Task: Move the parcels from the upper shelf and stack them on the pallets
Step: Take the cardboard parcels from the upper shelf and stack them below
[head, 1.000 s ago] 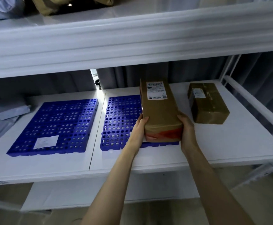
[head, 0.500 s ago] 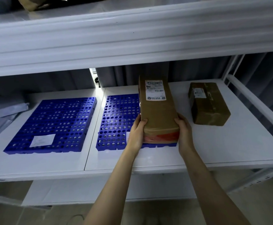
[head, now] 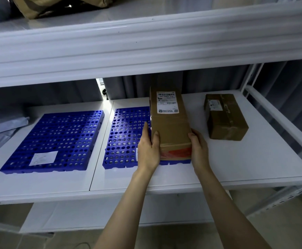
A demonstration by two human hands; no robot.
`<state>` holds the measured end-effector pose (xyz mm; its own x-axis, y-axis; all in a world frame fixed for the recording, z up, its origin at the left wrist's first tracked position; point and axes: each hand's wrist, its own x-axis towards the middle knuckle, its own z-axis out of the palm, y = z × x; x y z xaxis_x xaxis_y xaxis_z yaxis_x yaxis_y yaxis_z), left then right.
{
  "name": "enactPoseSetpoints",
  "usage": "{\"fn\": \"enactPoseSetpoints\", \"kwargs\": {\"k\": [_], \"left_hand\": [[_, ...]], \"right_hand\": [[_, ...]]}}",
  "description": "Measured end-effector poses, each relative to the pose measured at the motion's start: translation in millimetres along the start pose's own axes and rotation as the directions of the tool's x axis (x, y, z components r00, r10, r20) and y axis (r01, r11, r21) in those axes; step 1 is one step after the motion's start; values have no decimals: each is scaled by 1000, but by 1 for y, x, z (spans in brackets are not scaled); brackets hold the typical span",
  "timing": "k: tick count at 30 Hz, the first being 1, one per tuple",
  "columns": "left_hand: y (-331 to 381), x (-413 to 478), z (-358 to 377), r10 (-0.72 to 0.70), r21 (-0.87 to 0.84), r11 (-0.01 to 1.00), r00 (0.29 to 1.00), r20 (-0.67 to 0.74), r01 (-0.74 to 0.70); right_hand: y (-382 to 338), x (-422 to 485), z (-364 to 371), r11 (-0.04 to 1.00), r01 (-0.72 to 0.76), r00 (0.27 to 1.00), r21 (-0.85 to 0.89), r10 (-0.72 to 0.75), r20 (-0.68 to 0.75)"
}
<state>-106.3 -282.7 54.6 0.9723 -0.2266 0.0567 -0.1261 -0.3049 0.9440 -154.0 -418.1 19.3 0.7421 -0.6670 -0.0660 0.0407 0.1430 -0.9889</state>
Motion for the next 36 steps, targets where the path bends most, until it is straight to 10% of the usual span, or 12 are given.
{"fn": "enactPoseSetpoints", "kwargs": {"k": [11,17,21,36], "left_hand": [[37,-7,16,372,574,730,920,122,-371],[45,-13,31,421,598,658,882,212,-458],[49,-11,40,439,565,658,863,250,-498],[51,-11,36,430,528,713,882,192,-462]], "right_hand": [[-14,-1,-11,953,149,976,-265,-185,-116],[-33,38,-50,710,128,848,-692,-440,-294],[-36,59,-71,591,-88,874,-802,-340,-346],[-18,91,-77,663,-156,846,-733,-293,-445]]}}
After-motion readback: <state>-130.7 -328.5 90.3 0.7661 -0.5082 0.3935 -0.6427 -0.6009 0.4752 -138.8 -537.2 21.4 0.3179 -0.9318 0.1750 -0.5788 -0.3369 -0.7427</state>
